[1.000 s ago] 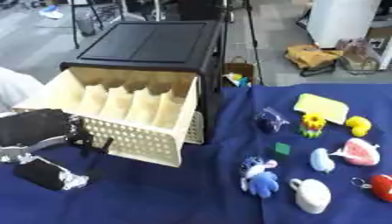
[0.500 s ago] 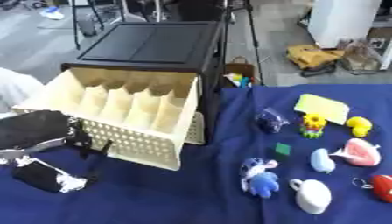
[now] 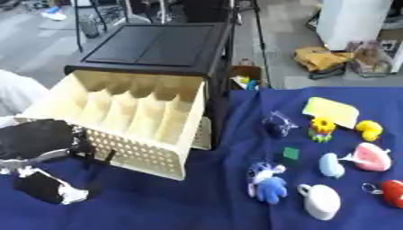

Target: Pick up objects from table and place into drawer.

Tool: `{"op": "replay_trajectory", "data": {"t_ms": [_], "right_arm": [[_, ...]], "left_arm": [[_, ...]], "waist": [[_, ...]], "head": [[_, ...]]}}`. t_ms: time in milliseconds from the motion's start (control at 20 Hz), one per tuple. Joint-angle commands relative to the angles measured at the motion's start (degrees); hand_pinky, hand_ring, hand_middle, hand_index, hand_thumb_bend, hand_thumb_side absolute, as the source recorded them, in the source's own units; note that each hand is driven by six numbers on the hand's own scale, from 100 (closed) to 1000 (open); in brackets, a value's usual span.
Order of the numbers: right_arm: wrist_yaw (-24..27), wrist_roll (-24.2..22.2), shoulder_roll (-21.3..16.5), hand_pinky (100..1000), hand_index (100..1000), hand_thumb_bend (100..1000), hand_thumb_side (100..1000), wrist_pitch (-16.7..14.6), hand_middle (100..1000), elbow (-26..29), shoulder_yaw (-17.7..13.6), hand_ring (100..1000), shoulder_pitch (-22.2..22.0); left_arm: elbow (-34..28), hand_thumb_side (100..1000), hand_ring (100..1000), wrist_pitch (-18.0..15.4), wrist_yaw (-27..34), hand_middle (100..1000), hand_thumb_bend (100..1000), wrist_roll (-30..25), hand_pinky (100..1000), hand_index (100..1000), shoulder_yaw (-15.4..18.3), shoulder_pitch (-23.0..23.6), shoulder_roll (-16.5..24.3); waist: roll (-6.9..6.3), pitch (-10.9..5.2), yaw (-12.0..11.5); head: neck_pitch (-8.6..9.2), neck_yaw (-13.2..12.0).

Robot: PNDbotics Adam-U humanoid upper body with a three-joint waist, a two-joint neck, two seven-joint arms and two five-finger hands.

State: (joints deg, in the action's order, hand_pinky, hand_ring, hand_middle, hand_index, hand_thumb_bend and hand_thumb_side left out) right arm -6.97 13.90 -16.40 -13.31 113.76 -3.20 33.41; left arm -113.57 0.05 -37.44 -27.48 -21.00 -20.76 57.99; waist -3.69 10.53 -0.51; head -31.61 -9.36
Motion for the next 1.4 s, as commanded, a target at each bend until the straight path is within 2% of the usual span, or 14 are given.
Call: {"op": "replay_trajectory", "data": {"t_ms": [50,600,850,1100,1400], "right_arm": [[0.5,0.2,-1.1,743,725,238,963,0.1,682,0.8,-0.3,819,0.7],[0.5,0.2,-1.2,743,725,238,967,0.1,681,0.8,-0.3,819,0.6],[0.5,0.3,-1.2,743,725,238,968,0.1,681,0.8,-0.3,819,0.6],[0.5,0.4,-1.2,743,724,236,966,0.1,680,0.8,-0.3,819,0.6],[0.6,0.4,-1.2,743,724,231,966,0.1,679,0.8,-0.3,818,0.6]], "left_arm": [[-1.0,713,131,-0.7,0.6,153,386,0.1,100,433,-0.9,0.4,1.1],[-1.0,724,123,0.9,2.7,148,392,3.5,100,431,3.1,2.8,1.5],[-1.0,727,124,0.5,2.8,148,388,4.4,100,431,3.8,3.2,1.4],[-1.0,729,126,-1.2,1.3,151,385,4.9,100,431,3.1,2.4,1.2],[-1.0,726,129,-3.8,-1.2,155,375,4.0,100,434,0.5,1.7,1.1]], "waist": [[0.16,-0.79,-0.1],[0.27,-0.81,-0.5],[0.34,-0.84,-0.7],[0.30,-0.86,-0.5],[0.17,-0.92,-0.4]], "head": [[0.44,-0.1],[0.71,0.2],[0.87,0.3],[0.82,0.2],[0.79,0.1]]}}
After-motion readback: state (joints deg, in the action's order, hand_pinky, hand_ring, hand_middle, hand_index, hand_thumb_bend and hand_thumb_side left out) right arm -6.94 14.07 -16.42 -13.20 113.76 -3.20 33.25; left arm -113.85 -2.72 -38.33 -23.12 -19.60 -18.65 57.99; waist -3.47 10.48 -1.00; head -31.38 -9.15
